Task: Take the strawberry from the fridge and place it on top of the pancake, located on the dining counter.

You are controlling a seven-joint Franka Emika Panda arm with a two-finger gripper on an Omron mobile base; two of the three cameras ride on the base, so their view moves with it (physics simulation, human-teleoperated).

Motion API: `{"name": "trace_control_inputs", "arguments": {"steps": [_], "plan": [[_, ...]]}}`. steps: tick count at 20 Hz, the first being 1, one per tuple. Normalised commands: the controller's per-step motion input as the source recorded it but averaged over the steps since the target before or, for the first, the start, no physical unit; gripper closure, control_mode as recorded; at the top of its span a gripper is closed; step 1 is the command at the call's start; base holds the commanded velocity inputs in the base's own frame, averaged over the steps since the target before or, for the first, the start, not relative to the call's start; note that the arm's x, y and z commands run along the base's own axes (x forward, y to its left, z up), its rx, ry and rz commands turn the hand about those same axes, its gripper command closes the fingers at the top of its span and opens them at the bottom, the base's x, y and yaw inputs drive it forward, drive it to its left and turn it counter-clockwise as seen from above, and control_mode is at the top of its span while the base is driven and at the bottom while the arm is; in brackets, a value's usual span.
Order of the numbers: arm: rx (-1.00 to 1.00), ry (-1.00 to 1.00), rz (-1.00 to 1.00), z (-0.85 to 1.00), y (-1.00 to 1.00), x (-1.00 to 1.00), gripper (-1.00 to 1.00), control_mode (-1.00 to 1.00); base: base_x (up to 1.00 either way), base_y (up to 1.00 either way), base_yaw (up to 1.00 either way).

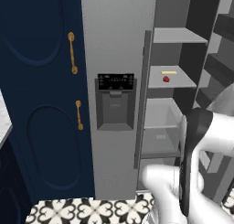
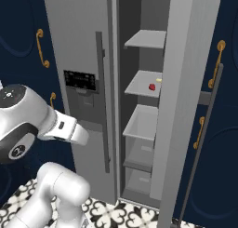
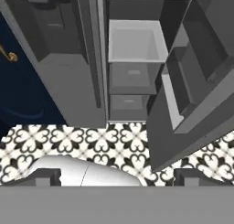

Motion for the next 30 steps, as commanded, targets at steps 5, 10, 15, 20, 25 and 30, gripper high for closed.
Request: {"name": "trace_control_inputs", "arguments": {"steps": [5, 10, 15, 20, 25, 30], "plan": [[-0.08, 0.10, -0.10, 0.00, 0.25, 0.11, -1.00, -1.00, 0.00, 0.00, 0.00], [0.14, -0.01, -0.13, -0.01, 0.00, 0.18, -1.00, -1.00, 0.00, 0.00, 0.00], [0.18, -0.13, -0.30, -0.34, 0.02, 0.01, -1.00, -1.00, 0.00, 0.00, 0.00], [0.00, 0.00, 0.00, 0.00, 0.00, 0.00, -1.00, 1.00, 0.76, -0.04, -0.07], [0.00, 0.00, 0.00, 0.00, 0.00, 0.00, -1.00, 1.00, 0.88, -0.37, -0.03], [0.00, 0.00, 0.00, 0.00, 0.00, 0.00, -1.00, 1.00, 0.65, -0.23, 0.00]]}}
